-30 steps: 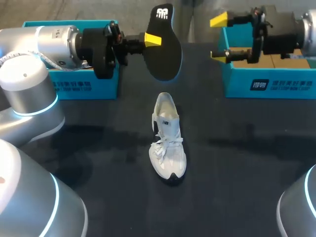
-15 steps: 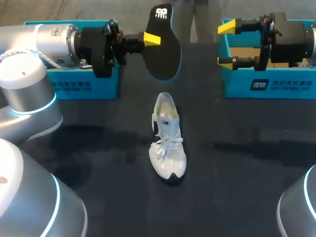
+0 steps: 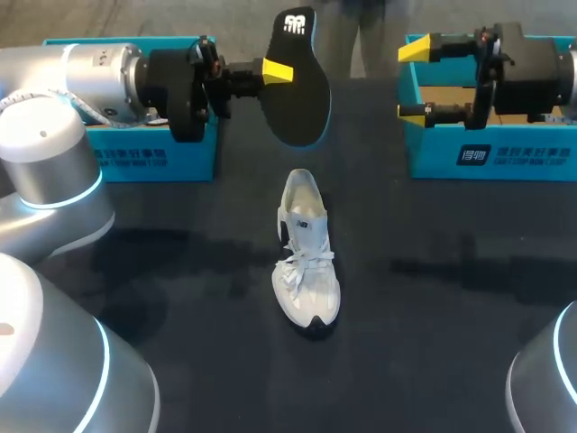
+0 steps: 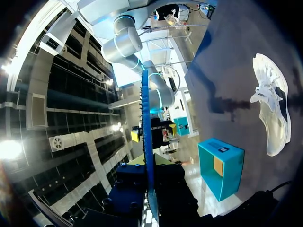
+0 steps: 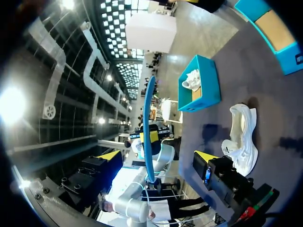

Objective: Take the shoe out of the shoebox, open the shoe tongue, remove and reinsert the insole, then place the shoe into the shoebox

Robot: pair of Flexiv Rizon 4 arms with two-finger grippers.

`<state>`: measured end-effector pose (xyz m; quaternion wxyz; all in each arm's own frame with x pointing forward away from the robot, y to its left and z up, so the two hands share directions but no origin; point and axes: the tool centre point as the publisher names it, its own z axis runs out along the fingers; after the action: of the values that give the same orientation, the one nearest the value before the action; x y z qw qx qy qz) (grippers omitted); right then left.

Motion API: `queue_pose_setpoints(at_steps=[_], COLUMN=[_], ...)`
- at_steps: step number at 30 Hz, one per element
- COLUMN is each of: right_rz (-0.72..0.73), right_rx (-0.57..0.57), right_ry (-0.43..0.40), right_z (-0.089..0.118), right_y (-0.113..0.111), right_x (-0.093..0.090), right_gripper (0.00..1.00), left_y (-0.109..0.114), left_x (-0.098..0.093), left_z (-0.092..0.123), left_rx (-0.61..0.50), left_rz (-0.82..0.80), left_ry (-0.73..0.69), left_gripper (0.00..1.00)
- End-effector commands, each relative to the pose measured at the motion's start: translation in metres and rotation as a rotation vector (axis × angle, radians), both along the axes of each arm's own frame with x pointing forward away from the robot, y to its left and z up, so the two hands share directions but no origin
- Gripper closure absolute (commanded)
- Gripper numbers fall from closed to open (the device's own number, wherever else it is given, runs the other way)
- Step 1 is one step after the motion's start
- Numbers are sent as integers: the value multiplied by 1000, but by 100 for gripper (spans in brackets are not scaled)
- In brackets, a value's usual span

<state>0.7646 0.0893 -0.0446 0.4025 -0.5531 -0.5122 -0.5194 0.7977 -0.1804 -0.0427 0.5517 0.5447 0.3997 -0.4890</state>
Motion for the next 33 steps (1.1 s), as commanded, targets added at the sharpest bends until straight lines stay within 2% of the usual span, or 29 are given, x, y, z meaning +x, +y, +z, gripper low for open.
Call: queue_pose_setpoints(at_steps=[1, 6, 8, 11, 12, 13, 14, 15, 16, 17, 21, 22, 23, 24, 25, 26, 27, 28, 29, 33], right_rz=[-2, -2, -2, -2, -2, -2, -2, -2, -2, -2, -2, -2, -2, -2, -2, -2, -2, -2, -2, -2], right_rx=[-1, -1, -1, -1, -1, -1, -1, -1, -1, -1, -1, -1, -1, -1, -1, -1, -1, -1, -1, -1], right_ry=[0, 0, 0, 0, 0, 0, 0, 0, 0, 0, 0, 0, 0, 0, 0, 0, 0, 0, 0, 0], right_z=[0, 0, 0, 0, 0, 0, 0, 0, 0, 0, 0, 0, 0, 0, 0, 0, 0, 0, 0, 0], right_y=[2, 2, 2, 2, 2, 2, 2, 2, 2, 2, 2, 2, 2, 2, 2, 2, 2, 2, 2, 2], right_x=[0, 0, 0, 0, 0, 0, 0, 0, 0, 0, 0, 0, 0, 0, 0, 0, 0, 0, 0, 0], right_gripper=[0, 0, 0, 0, 0, 0, 0, 0, 0, 0, 0, 0, 0, 0, 0, 0, 0, 0, 0, 0], left_y=[0, 2, 4, 6, 7, 7, 8, 9, 9, 10, 10, 10, 10, 10, 10, 10, 9, 9, 9, 9], left_x=[0, 0, 1, 1, 0, 0, 1, 0, 0, 0, 1, 1, 2, 2, 3, 2, 1, 1, 0, 5], left_z=[0, 0, -1, 0, 1, 2, 1, 2, 3, 3, 3, 2, 2, 1, 1, 2, 1, 1, 1, 1], left_rx=[-1, 2, 10, 17, -12, 21, 38, 10, 52, 32, 110, 88, 106, 114, 85, 121, 116, 141, 109, 70], left_rz=[1, -1, -7, -5, -15, -2, 2, -26, -6, -19, -6, -20, -30, -32, -48, -65, -48, -68, -71, -116], left_ry=[-2, 27, 95, 286, 334, 352, 422, 482, 554, 604, 910, 929, 1063, 1079, 1185, 1318, 1355, 1540, 1560, 1873], left_gripper=[100, 100, 100, 100, 100, 100, 100, 100, 100, 100, 100, 100, 100, 100, 100, 100, 100, 100, 100, 100])
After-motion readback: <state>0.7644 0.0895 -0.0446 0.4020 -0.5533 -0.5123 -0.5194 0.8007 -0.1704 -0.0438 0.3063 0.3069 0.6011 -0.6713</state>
